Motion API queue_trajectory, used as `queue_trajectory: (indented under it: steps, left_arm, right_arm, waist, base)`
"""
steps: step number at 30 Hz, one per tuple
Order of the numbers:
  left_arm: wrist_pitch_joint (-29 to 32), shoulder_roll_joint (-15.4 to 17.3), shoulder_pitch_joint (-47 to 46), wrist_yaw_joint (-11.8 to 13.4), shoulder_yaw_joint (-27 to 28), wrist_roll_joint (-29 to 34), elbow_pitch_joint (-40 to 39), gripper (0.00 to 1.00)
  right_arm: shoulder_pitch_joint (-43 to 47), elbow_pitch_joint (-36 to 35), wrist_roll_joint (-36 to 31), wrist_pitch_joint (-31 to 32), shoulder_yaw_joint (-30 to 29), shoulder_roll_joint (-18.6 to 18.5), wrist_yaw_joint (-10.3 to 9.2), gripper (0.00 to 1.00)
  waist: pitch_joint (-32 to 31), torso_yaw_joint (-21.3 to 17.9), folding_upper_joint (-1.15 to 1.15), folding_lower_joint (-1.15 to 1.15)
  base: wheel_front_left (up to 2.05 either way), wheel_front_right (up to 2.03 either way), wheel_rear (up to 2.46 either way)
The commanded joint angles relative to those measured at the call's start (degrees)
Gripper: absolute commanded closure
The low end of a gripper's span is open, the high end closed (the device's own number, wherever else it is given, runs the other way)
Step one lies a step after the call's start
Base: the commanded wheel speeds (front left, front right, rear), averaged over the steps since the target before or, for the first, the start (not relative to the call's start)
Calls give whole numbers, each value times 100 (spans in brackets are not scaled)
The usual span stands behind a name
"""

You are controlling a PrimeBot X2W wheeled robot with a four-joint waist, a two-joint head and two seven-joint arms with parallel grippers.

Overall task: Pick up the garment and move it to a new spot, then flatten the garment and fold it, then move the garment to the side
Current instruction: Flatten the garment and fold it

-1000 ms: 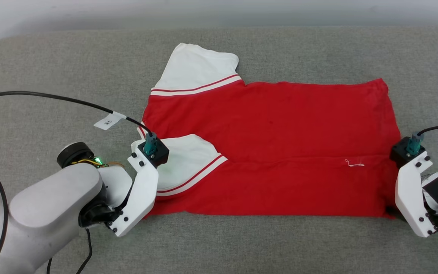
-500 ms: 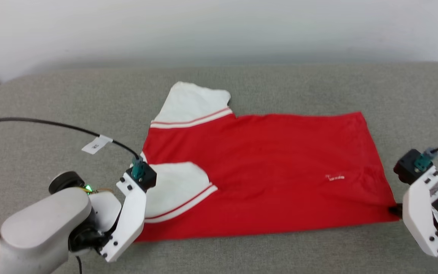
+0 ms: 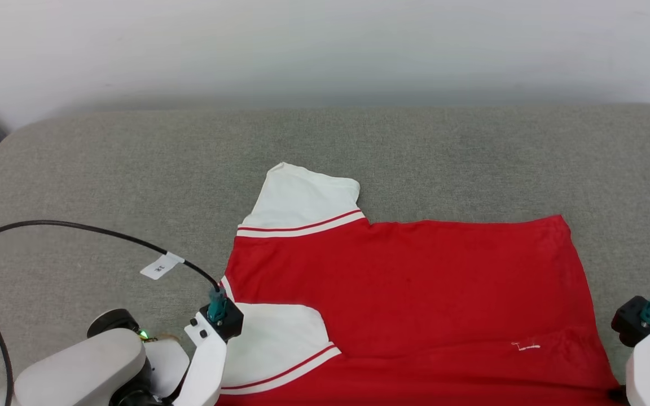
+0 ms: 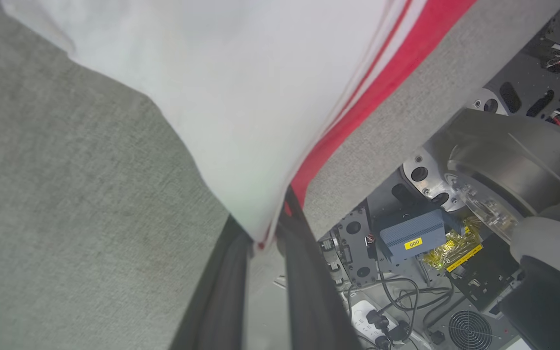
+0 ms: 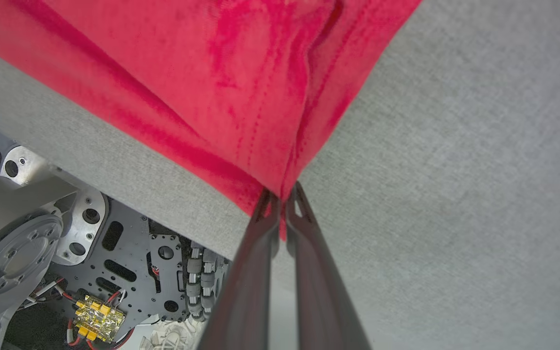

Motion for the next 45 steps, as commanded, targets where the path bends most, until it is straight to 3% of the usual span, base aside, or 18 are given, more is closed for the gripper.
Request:
queue_trajectory:
  steps: [1, 4, 5, 6, 7, 11, 12, 17, 18, 24, 30, 37, 45]
  left_arm:
    - [-10, 7, 94, 4, 9, 40, 80, 100]
    - [-114, -71, 114, 4, 10, 75, 250, 100]
    - [-190, -95, 105, 4, 9, 101, 286, 40]
    - [-261, -109, 105, 4, 33, 82, 334, 0]
    - [-336, -111, 92, 4, 53, 65, 350, 0]
    - [-608, 38, -115, 4, 244, 32, 329, 0]
    - [-720, 221, -250, 47, 448, -48, 196, 0]
    - [-1067, 485, -576, 187, 810, 90, 19, 0]
    - [-1469, 474, -758, 359, 1004, 344, 46, 0]
    - [-1838, 279, -1272, 488, 1244, 688, 368, 0]
    - [-1772, -5, -2044, 404, 1462, 793, 895, 0]
    - [-1323, -267, -3106, 198, 1593, 839, 1392, 0]
    - [291, -363, -3796, 62, 1453, 226, 1727, 0]
  right_arm:
    - [76, 83, -43, 26, -25, 42, -9, 100]
    - [175, 259, -62, 19, -105, 256, -9, 100]
    - [176, 311, -53, -30, -154, 321, -9, 97]
    - [174, 337, -70, -78, -207, 375, -9, 51]
    - [174, 348, -106, -136, -252, 420, -9, 0]
    - [127, 343, -320, -513, -524, 482, -9, 0]
    - [61, 259, -593, -1052, -853, 495, -8, 0]
    - [103, 261, -1140, -2197, -1761, 830, -8, 0]
    - [202, 224, -1565, -2905, -2489, 1231, -8, 0]
    - [574, -337, -2590, -4048, -3895, 2351, -7, 0]
    - [969, -1319, -3376, -4379, -4701, 3473, -8, 0]
    - [1343, -2105, -3776, -4383, -4982, 4453, -8, 0]
    - [1222, -2203, -4023, -4475, -4764, 4694, -7, 0]
  waist:
    - [64, -19, 0, 0]
    - [141, -13, 0, 0]
    - [150, -10, 0, 0]
    - [152, -8, 0, 0]
    - [143, -5, 0, 0]
    - [16, 4, 0, 0]
    - [-93, 0, 0, 0]
    - [-139, -75, 0, 0]
    - [-64, -171, 0, 0]
    - [274, -392, 0, 0]
    - [851, -644, 0, 0]
    - [1595, -928, 0, 0]
    - [2235, -1241, 0, 0]
  base:
    - [0, 0, 0]
    - [0, 0, 0]
    - [0, 0, 0]
    - [0, 0, 0]
    - [0, 0, 0]
    - [0, 0, 0]
    - [0, 0, 0]
    - [0, 0, 0]
    - [0, 0, 0]
    - [0, 0, 0]
    - [0, 0, 0]
    - [0, 0, 0]
    - [0, 0, 0]
